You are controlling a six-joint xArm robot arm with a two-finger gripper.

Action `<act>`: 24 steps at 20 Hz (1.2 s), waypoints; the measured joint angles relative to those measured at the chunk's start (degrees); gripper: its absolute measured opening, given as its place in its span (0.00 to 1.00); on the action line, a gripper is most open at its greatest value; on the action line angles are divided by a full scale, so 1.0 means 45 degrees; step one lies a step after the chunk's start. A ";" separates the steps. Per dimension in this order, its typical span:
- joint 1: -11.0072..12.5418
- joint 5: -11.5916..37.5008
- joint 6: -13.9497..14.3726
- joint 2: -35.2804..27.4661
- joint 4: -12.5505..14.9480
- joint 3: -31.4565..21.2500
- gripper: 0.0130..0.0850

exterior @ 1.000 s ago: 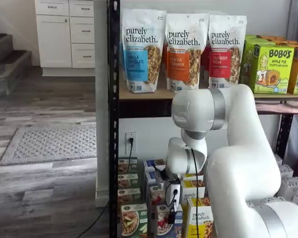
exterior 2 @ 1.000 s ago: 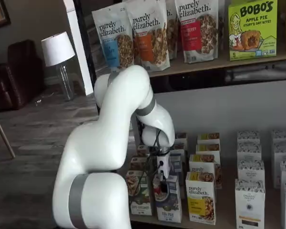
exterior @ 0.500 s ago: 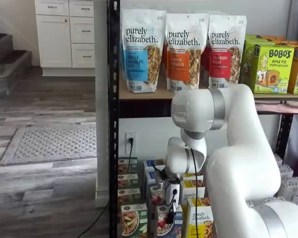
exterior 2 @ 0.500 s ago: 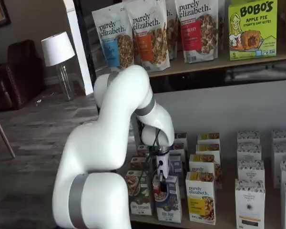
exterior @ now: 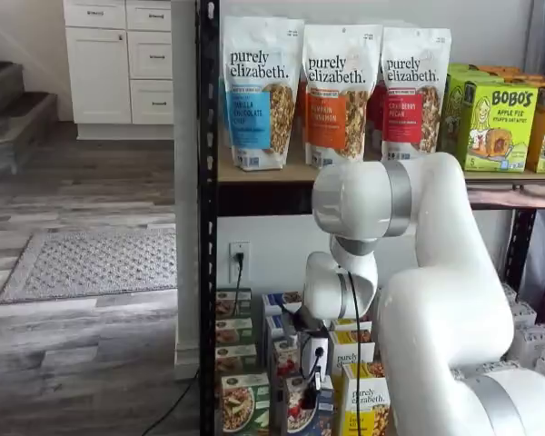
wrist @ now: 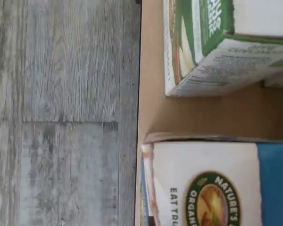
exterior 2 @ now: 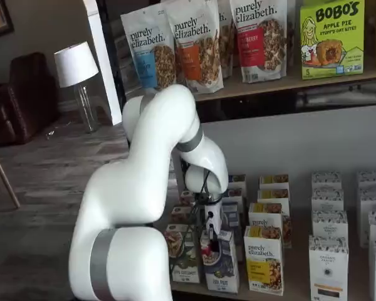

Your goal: Pick up the blue and white box that is on the bottom shelf, the second box from the left

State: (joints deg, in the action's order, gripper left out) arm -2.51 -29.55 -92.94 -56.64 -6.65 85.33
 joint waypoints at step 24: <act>-0.0571 0.1580 -0.1079 0.3589 -0.1680 -0.5053 0.44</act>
State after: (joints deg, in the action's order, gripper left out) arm -5.08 -22.44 -97.80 -40.49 -14.21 62.59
